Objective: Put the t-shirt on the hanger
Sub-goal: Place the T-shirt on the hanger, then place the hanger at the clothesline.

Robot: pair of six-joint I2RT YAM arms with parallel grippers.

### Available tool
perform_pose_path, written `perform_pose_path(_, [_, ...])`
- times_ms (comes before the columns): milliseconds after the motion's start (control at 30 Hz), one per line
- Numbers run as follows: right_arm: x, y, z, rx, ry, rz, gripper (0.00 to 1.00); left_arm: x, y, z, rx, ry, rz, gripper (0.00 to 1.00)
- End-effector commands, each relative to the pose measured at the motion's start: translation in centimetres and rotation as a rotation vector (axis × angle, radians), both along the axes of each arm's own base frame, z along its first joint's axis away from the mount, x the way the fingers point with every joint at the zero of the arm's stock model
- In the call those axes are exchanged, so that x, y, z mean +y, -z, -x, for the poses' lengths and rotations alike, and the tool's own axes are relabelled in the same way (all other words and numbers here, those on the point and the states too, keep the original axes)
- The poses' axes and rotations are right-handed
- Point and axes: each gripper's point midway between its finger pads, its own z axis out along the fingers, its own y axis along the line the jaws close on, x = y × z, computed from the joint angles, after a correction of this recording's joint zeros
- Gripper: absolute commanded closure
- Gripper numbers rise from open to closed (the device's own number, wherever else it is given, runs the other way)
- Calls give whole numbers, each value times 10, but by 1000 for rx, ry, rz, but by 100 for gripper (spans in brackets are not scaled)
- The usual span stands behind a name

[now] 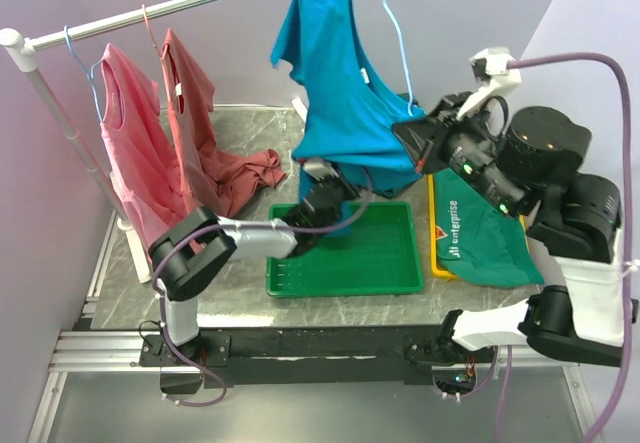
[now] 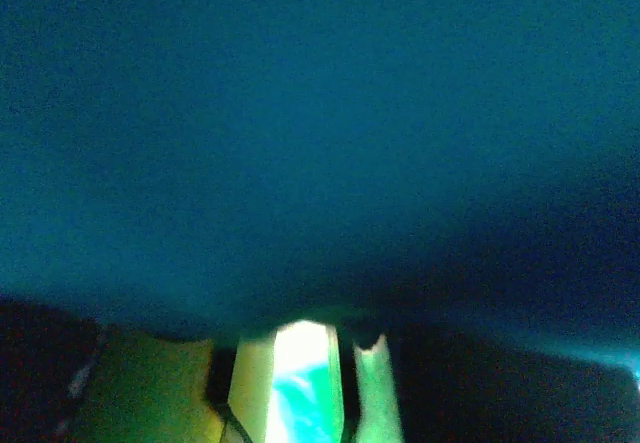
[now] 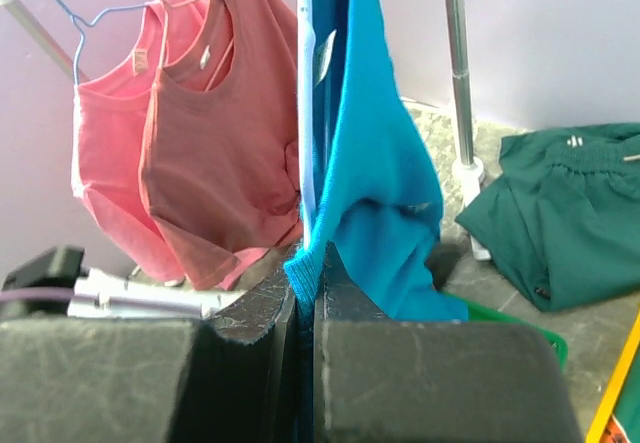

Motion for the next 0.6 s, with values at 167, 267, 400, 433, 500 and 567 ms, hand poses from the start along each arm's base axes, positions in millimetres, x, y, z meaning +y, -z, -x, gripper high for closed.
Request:
perform_pose_path(167, [8, 23, 2, 44, -20, -7, 100, 50, -35, -58, 13, -20, -16, 76])
perform_pose_path(267, [13, 38, 1, 82, -29, 31, 100, 52, -28, -66, 24, 1, -69, 78])
perform_pose_path(400, [26, 66, -4, 146, -42, 76, 100, 57, -18, -71, 32, 0, -94, 78])
perform_pose_path(433, [31, 71, -7, 156, -50, 80, 100, 58, -17, -72, 34, -1, -94, 78])
perform_pose_path(500, [36, 79, -16, 174, -42, 86, 100, 62, -17, -76, 37, -7, -88, 78])
perform_pose_path(567, [49, 82, -26, 187, -73, 88, 100, 64, -17, -81, 40, -13, -92, 78])
